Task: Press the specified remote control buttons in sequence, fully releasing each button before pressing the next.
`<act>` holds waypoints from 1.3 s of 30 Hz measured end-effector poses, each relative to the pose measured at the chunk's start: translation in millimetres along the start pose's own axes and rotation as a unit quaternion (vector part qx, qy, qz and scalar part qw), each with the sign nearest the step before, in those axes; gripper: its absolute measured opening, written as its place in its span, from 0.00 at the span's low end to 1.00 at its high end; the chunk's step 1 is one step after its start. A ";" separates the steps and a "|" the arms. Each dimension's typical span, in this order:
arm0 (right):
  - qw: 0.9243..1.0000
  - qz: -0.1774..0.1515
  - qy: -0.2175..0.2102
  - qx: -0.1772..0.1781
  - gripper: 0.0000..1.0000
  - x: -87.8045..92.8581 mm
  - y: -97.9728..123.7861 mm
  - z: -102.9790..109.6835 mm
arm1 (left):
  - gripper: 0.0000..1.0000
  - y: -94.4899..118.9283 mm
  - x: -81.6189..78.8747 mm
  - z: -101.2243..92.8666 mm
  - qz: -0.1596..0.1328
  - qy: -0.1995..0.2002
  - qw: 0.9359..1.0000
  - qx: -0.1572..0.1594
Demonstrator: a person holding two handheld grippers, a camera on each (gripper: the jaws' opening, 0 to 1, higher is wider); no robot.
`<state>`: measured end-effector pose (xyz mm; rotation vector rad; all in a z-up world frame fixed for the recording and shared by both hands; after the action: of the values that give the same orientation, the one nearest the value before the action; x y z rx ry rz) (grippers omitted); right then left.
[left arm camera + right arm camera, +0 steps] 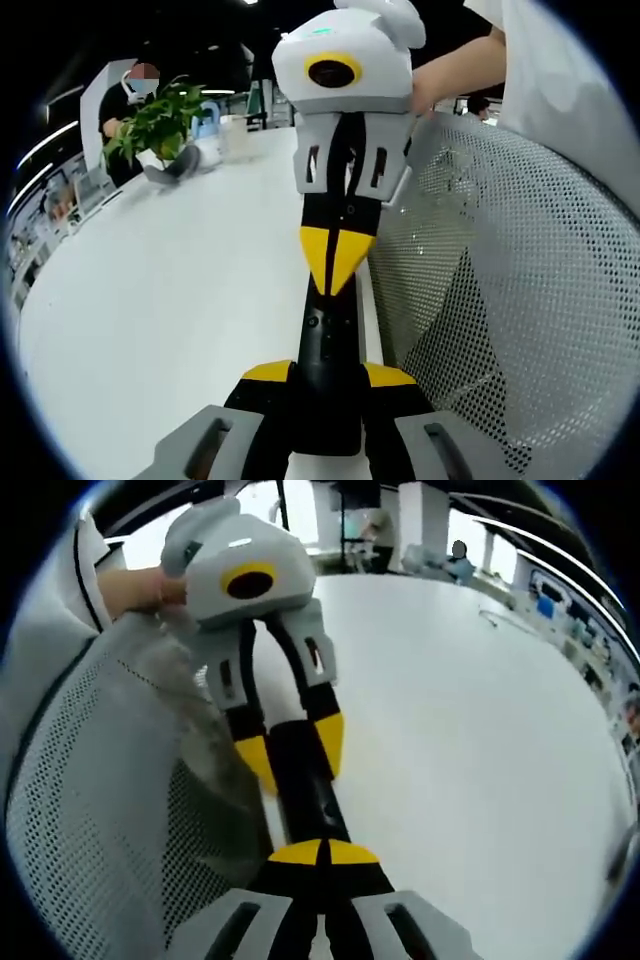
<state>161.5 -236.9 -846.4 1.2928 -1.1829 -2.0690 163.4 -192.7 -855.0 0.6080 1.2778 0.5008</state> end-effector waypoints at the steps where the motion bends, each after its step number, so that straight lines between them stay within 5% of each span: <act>1: 1.000 0.002 0.000 0.000 0.00 0.0 -0.2 -0.3 | 0.25 0.0 0.0 0.0 0.000 0.000 1.000 0.000; 10: 0.996 0.070 0.041 0.030 0.00 -1.0 -2.7 0.9 | 0.25 -0.1 -0.1 -0.1 0.001 0.000 1.000 0.000; 20: 1.000 0.011 -0.024 0.012 0.00 0.4 0.6 -1.9 | 0.25 0.0 -0.6 -0.4 0.002 0.000 1.000 0.000; 24: 1.000 -0.015 0.006 0.018 0.00 1.3 1.4 0.3 | 0.25 0.1 -0.9 -0.5 0.001 0.000 1.000 0.000; 39: 1.000 -0.008 0.017 0.007 0.00 -4.7 -3.8 5.4 | 0.25 -0.1 -0.8 -0.7 0.002 0.001 1.000 -0.001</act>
<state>159.3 -229.1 -846.1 1.3428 -1.1783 -2.0459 162.6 -193.2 -854.7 0.6082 1.2783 0.5062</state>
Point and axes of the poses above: the point that each gripper's makers call its tool centre point, and the gripper's own axes: y roughly backward along the fingers, z roughly to its left, x roughly out of its underside, the point moved 1 cm from there along y, roughly backward along the fingers, and after that the axes turned 15 degrees about -y, right-handed, at the moved point
